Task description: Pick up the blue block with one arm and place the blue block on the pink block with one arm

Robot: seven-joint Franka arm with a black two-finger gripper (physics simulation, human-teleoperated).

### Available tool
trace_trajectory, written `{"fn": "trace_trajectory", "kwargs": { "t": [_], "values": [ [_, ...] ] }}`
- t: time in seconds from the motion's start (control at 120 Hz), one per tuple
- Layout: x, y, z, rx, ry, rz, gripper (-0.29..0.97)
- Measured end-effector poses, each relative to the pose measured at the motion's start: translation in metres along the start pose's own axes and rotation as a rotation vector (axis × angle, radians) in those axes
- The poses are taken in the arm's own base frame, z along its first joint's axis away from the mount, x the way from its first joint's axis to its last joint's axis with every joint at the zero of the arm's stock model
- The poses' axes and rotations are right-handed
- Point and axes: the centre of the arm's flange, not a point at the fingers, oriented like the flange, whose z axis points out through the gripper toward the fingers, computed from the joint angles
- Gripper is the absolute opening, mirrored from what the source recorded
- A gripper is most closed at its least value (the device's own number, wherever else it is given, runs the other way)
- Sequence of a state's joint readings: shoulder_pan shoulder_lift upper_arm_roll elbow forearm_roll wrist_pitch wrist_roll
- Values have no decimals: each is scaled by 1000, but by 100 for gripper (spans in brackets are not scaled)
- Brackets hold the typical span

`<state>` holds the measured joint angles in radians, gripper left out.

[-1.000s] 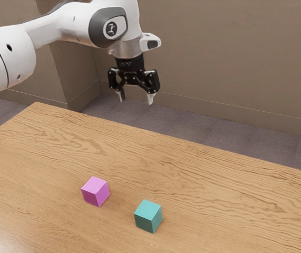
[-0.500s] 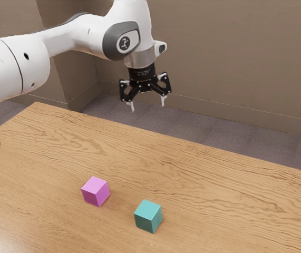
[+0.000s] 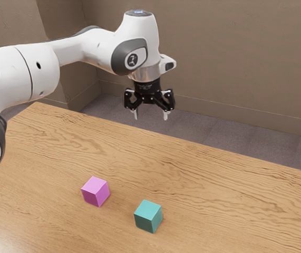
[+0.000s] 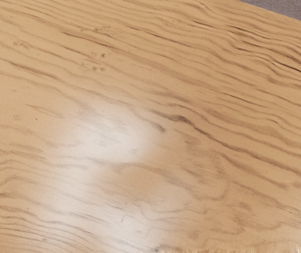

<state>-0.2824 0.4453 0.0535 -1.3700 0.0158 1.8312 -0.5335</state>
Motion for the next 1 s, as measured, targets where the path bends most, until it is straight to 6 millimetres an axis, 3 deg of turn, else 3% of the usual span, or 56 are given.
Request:
{"fn": "trace_trajectory", "kwargs": {
  "t": [0.142, 0.492, 0.7, 0.817, 1.0],
  "values": [
    [3, 17, 47, -4, -42, 104, 68],
    [-1, 57, 107, -46, -28, 296, 68],
    [-22, 90, 114, -54, -12, 378, 68],
    [-52, 105, 120, 3, -8, 394, 68],
    [-78, 94, 121, -21, -23, 372, 68]
  ]
}}
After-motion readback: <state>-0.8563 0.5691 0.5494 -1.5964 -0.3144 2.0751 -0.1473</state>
